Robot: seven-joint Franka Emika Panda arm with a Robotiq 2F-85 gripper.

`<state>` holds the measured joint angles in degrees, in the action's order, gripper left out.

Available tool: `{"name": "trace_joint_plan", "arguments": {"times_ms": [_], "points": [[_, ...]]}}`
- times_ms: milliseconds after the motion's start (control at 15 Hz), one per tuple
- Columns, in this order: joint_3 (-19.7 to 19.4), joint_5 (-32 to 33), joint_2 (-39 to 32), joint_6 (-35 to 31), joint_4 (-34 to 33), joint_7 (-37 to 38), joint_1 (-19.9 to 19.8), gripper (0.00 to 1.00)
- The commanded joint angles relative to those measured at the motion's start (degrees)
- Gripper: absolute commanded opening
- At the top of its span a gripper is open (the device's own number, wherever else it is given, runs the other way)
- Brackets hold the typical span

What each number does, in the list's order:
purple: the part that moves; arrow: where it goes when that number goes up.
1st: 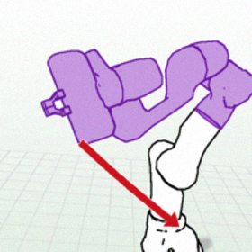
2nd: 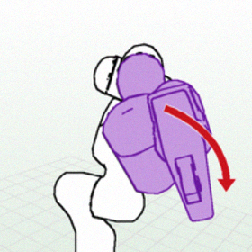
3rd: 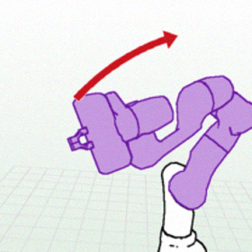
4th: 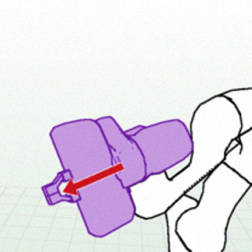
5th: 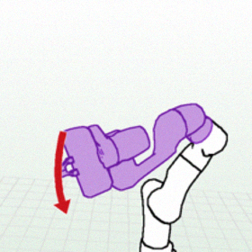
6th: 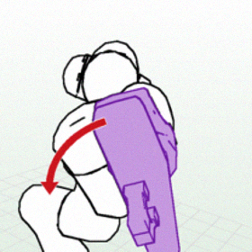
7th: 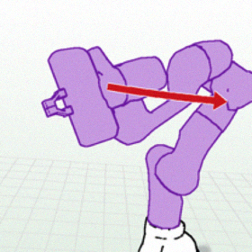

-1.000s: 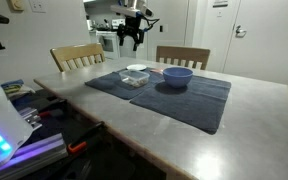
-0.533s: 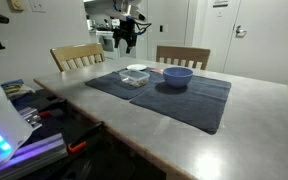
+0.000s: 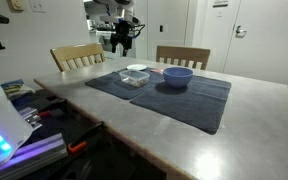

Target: Pour the contents in the container into the bowl.

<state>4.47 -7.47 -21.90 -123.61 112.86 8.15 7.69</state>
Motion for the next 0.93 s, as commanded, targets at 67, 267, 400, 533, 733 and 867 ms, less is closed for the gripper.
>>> {"name": "trace_joint_plan", "arguments": {"times_ms": [67, 267, 400, 533, 733, 867], "points": [[-0.05, 1.78, -1.48, -1.22, 0.60, 6.54, 1.98, 1.00], [-0.61, 2.40, -0.94, -2.43, 3.15, 10.84, 3.09, 1.00], [-0.86, 2.92, -0.36, -3.26, 5.20, 11.67, 3.03, 1.00], [-1.14, 3.45, -0.24, -4.29, 6.80, 11.85, 2.74, 1.00], [-1.60, 4.59, -0.32, -4.76, 8.05, 10.06, 2.23, 1.00], [-1.54, 5.57, -0.25, -4.70, 8.16, 7.66, 1.78, 1.00]]}}
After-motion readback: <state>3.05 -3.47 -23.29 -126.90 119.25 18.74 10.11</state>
